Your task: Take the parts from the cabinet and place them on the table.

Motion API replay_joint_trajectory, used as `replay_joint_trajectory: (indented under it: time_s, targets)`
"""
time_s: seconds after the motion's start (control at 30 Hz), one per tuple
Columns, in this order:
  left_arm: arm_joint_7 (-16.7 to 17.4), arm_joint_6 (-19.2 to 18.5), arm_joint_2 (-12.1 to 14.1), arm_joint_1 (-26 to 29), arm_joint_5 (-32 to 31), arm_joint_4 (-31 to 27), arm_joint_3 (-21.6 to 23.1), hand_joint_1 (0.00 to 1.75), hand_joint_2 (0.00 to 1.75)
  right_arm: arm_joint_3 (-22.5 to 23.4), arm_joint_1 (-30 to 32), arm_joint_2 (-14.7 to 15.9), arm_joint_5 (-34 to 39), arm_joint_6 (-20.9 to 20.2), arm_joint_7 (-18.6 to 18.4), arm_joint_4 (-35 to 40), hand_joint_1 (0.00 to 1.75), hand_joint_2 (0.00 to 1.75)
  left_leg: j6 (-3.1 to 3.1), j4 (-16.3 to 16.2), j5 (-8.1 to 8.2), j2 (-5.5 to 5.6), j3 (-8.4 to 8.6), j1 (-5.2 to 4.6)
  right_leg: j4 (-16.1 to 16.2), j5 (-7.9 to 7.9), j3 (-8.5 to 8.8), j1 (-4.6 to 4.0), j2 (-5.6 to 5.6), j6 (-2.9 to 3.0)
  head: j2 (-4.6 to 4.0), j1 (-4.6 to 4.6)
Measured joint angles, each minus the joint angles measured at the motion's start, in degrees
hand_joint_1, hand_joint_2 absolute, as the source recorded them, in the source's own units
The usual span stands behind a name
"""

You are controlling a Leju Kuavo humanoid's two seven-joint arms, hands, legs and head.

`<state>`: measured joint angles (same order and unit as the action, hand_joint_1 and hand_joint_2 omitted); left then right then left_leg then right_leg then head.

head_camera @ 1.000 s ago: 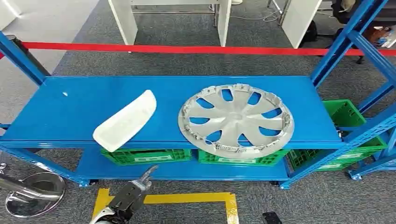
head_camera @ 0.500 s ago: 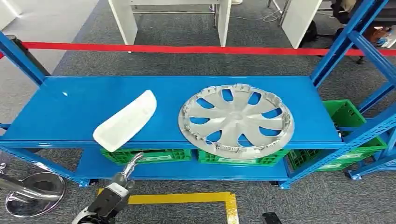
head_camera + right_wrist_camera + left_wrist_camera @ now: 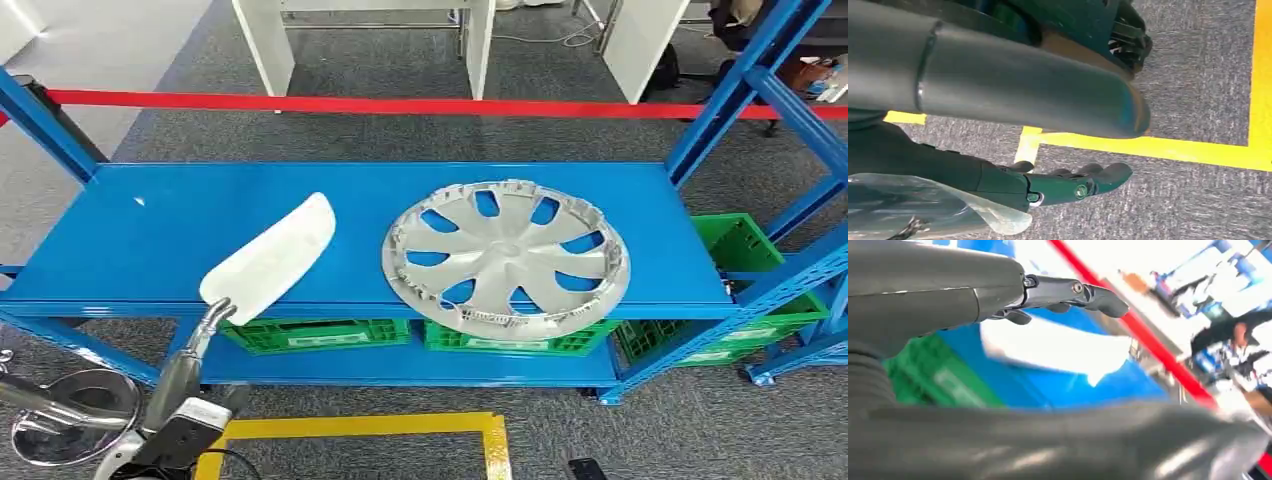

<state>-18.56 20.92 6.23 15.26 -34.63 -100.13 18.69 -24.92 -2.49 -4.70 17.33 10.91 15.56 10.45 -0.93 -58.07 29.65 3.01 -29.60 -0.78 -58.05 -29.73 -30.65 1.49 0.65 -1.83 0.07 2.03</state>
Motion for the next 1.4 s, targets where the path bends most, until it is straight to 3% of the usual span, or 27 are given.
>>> replay_joint_trajectory:
  time_s: [0.13, 0.33, 0.73, 1.4]
  targets:
    - [2.1, 3.4, -0.5, 0.1, -5.6, -0.5, -3.3, 0.00, 1.75, 0.0, 0.1, 0.0, -0.2, -0.1, 0.0, -0.1, 0.00, 0.00, 0.00, 0.0, 0.00, 0.00, 0.00, 0.00, 0.0, 0.00, 0.00, 0.00, 0.00, 0.00, 0.00, -0.02]
    - [4.1, 5.1, -1.0, -0.4, -10.2, 0.0, -7.8, 0.00, 1.75, 0.0, 0.1, 0.0, -0.6, -0.3, -0.1, -0.2, 0.00, 0.00, 0.00, 0.0, 0.00, 0.00, -0.01, 0.00, 0.0, 0.00, -0.01, 0.00, 0.00, 0.00, 0.00, 0.00]
    - [5.6, 5.3, -1.6, -1.8, -12.3, 2.4, -11.1, 0.00, 1.75, 0.0, 0.1, 0.0, -1.1, -0.4, -0.1, -0.2, 0.00, 0.00, 0.00, 0.0, 0.00, -0.01, 0.00, 0.00, 0.0, 0.00, -0.01, 0.00, 0.01, 0.00, 0.00, 0.00]
    - [11.3, 1.8, -1.2, -14.6, -20.1, 19.7, -12.6, 0.00, 1.75, -0.1, -0.3, 0.0, -2.3, -1.7, -1.5, -0.2, 0.00, 0.00, 0.00, 0.0, -0.01, -0.02, -0.01, 0.00, 0.0, 0.07, 0.02, 0.00, 0.05, -0.09, 0.00, 0.00]
